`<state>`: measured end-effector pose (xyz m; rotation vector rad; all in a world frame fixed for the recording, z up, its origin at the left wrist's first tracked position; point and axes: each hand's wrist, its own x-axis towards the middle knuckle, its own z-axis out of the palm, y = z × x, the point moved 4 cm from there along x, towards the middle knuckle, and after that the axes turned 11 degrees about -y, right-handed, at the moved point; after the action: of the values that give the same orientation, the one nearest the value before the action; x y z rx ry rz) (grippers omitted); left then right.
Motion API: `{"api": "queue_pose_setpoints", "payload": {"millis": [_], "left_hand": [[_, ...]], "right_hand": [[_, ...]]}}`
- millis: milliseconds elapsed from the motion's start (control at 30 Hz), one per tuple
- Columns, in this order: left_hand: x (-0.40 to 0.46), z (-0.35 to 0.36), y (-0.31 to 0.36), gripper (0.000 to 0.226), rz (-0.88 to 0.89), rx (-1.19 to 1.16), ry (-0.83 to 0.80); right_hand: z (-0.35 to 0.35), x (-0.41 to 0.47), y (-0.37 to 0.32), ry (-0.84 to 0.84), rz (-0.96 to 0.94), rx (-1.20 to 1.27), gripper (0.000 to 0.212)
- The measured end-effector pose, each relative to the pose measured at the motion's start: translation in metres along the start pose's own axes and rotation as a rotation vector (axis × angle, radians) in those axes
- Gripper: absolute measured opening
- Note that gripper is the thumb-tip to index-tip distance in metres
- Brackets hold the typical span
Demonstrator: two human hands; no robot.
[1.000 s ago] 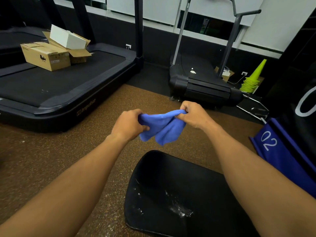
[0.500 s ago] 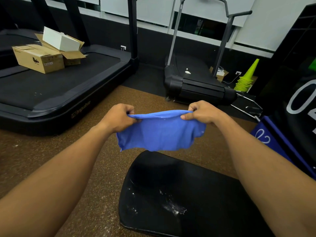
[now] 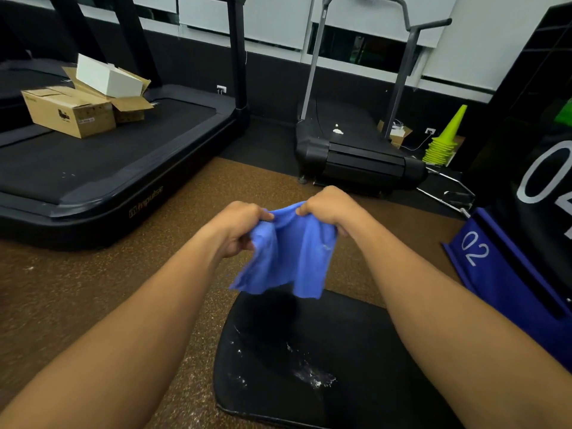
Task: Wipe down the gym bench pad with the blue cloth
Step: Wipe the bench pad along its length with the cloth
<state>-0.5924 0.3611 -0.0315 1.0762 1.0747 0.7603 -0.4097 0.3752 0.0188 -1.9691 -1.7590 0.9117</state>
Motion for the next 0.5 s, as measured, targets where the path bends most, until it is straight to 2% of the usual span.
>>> {"api": "queue_pose_setpoints", "payload": {"millis": [67, 133, 200, 267, 333, 400, 500], "left_hand": [[0.001, 0.017, 0.001, 0.028, 0.013, -0.03, -0.065], [0.001, 0.026, 0.003, 0.044, 0.038, -0.081, -0.11], [-0.005, 0.025, 0.006, 0.044, 0.059, -0.127, -0.136], [-0.011, 0.021, 0.009, 0.042, 0.058, -0.192, -0.183], [-0.015, 0.019, 0.01, 0.045, 0.053, -0.253, -0.215], [-0.015, 0.018, 0.01, 0.048, 0.06, -0.243, -0.228], [-0.009, 0.015, 0.004, 0.04, 0.089, -0.027, -0.14]], "right_hand": [[0.012, -0.003, -0.013, -0.063, -0.111, -0.039, 0.032], [0.016, -0.008, -0.02, -0.067, -0.238, -0.063, 0.029], [0.015, -0.013, -0.021, -0.096, -0.34, -0.024, 0.022], [0.014, -0.021, -0.02, -0.219, -0.411, -0.06, 0.037], [0.017, -0.026, -0.019, -0.298, -0.433, -0.199, 0.05], [0.021, -0.026, -0.017, -0.249, -0.437, -0.329, 0.044], [0.019, -0.024, -0.019, -0.094, -0.434, -0.365, 0.024]]}}
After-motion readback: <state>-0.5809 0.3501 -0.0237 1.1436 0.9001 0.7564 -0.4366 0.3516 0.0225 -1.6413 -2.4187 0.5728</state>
